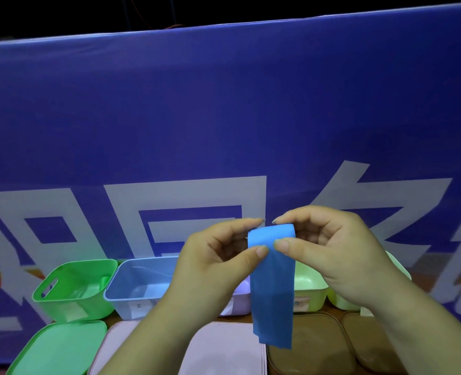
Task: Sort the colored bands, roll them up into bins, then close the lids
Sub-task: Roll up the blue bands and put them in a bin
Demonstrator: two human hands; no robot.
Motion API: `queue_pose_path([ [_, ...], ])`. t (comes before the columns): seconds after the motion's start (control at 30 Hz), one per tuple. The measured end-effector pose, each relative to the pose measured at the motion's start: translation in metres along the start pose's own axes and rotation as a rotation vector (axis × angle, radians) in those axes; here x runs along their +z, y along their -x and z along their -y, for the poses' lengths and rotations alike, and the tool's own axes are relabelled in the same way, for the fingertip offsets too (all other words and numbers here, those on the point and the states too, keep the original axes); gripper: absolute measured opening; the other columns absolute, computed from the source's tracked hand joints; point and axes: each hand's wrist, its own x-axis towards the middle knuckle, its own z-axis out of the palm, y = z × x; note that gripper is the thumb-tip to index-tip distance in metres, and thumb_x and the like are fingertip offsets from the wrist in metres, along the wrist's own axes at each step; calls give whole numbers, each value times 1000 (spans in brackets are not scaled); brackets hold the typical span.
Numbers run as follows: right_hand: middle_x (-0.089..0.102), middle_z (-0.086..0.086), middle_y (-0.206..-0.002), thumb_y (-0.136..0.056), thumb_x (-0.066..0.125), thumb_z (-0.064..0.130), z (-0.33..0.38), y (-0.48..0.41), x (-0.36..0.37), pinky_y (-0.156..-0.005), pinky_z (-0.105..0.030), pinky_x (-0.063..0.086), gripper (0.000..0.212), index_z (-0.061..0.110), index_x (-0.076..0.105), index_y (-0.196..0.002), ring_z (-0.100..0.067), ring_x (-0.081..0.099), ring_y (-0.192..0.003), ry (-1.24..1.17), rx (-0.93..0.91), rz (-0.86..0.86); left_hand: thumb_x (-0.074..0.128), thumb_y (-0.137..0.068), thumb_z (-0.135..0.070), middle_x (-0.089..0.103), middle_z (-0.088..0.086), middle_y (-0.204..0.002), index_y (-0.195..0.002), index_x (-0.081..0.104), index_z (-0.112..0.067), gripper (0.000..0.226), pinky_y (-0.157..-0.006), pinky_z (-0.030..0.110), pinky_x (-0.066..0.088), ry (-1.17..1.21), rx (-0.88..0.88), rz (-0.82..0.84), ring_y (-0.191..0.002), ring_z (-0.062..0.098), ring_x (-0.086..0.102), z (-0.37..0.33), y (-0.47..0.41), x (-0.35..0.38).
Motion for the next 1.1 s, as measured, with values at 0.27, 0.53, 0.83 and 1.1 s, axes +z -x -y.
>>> queue_pose_path([
  [0.27,76,7,-92,-82,73,9,-4,-1,2,-73,-17,55,21,20,72,-101,-9,72,-89,-55,44,-11,76,-69,-18,76,-3,-94,-99,74,-26,32,-75,26,60,0,66,-20,-88,20,72,5,-1,2],
  [0.53,77,4,-88,-88,65,26,-11,-2,6,-72,-29,59,19,22,71,-106,-13,73,-84,-24,108,0,76,-70,-25,76,-7,-96,-101,74,-34,33,-74,20,57,-28,72,-54,-92,16,72,10,-4,1],
  [0.83,75,9,-97,-89,68,25,-16,-2,11,-80,-28,58,21,28,67,-110,-8,71,-92,-46,122,26,72,-79,-34,71,-1,-100,-115,70,-43,37,-82,30,58,-92,80,-103,-91,22,64,14,-5,3],
  [1.1,75,4,-98,-78,78,3,-16,2,13,-83,-34,59,32,23,71,-102,-17,73,-92,-113,29,-14,71,-81,-40,72,1,-99,-114,71,-43,33,-81,35,56,-127,62,-121,-93,23,65,12,-5,2],
])
